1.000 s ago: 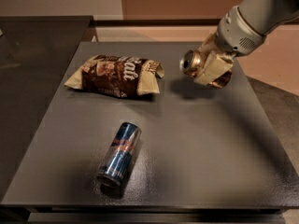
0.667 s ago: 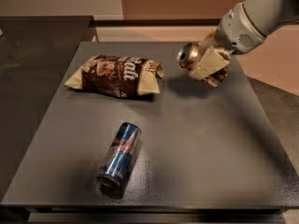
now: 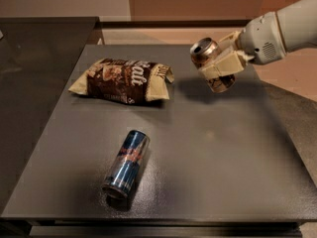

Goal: Place orange can upright

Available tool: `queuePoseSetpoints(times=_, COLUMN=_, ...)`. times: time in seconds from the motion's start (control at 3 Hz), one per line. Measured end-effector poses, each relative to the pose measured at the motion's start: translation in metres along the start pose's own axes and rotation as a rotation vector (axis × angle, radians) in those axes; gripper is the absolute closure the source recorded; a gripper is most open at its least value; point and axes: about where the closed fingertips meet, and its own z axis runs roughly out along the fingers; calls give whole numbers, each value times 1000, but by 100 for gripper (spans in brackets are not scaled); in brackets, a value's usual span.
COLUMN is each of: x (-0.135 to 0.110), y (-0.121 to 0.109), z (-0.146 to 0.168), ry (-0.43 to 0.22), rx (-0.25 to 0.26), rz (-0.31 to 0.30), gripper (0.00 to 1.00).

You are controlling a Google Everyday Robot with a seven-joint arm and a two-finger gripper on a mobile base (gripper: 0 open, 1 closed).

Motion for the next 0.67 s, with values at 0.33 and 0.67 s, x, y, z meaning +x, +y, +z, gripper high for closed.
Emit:
queuePoseSetpoints(times=0.33, x=1, y=-1, z=-5, ry=-130, rx=-2, rz=26, gripper=100)
queuePoseSetpoints(times=0.67, x=5, y=-1, z=-13, ry=-233, rx=-9, rz=52, gripper=100)
